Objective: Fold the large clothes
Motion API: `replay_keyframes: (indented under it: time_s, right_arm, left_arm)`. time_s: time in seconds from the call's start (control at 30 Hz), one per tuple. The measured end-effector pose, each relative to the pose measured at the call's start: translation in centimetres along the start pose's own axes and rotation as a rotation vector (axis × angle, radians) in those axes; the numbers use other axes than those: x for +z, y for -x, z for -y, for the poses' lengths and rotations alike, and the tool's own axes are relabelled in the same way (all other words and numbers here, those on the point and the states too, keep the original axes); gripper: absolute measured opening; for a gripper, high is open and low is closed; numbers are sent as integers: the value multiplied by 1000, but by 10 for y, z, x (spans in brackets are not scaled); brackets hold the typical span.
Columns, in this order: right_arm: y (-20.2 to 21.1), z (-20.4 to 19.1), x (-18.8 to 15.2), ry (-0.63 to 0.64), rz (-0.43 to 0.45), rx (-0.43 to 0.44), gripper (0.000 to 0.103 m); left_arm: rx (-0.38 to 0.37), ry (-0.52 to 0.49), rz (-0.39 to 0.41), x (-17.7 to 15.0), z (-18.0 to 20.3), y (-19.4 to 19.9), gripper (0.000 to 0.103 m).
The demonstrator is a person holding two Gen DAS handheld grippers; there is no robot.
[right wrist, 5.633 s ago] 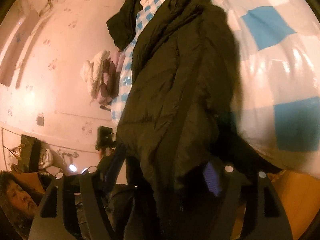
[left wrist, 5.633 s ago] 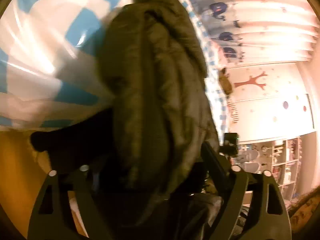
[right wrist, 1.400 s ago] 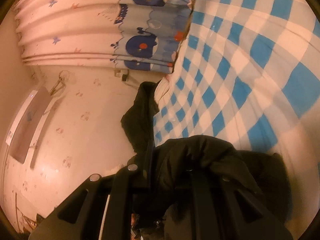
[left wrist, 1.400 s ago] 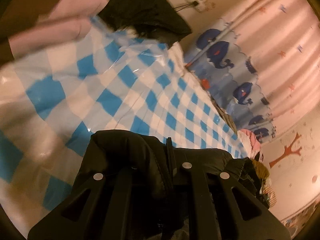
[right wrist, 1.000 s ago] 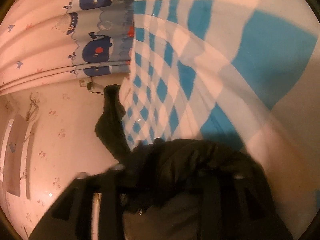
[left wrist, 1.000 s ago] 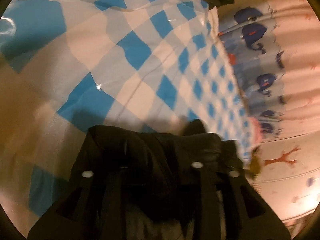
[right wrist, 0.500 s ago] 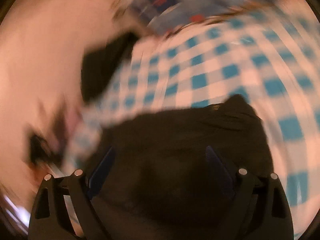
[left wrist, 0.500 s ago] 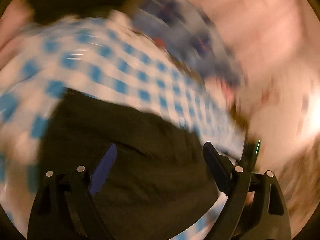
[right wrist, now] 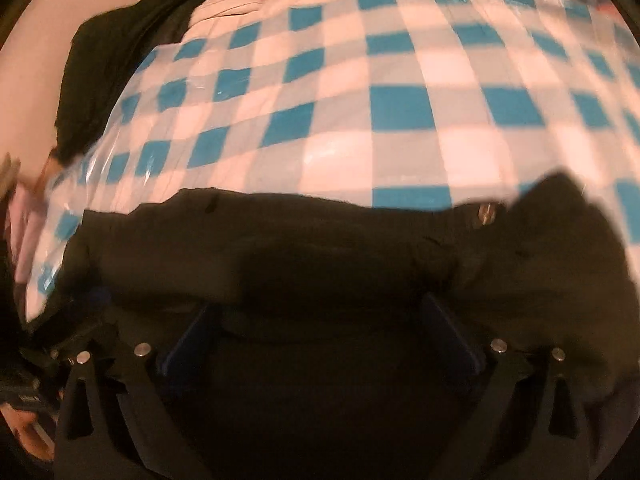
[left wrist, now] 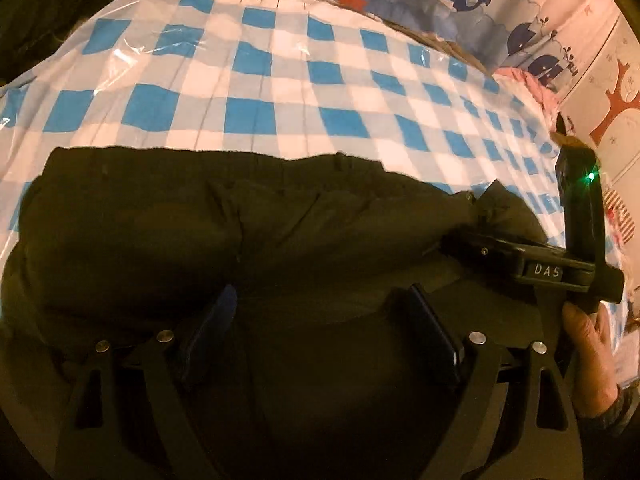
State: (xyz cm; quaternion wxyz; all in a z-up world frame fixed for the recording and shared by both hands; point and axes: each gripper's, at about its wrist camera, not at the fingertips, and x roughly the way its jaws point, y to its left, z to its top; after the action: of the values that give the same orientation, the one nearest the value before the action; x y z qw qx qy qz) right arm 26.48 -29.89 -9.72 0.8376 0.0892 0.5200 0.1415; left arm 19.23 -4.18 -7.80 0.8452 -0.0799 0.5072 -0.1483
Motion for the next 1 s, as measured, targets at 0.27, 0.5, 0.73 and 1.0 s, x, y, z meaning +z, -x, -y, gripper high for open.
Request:
replay_keyframes:
  time_s: [0.27,0.5,0.73,1.0]
  right_arm:
    - [51,-48,9,214,159,-1,96]
    - [-34,-35,29,136,-10,-69,96]
    - [2,-23,27,81,-32,30,96]
    - [189,56,-91,27,145,189,96]
  left_arm:
    - [64,-20,112,21,10,39,83]
    - [78,107,32,31,-32,-29,83]
    - [87,83,-3,24,-26,-28,86]
    - [-89,153,201,-89,-51,141,86]
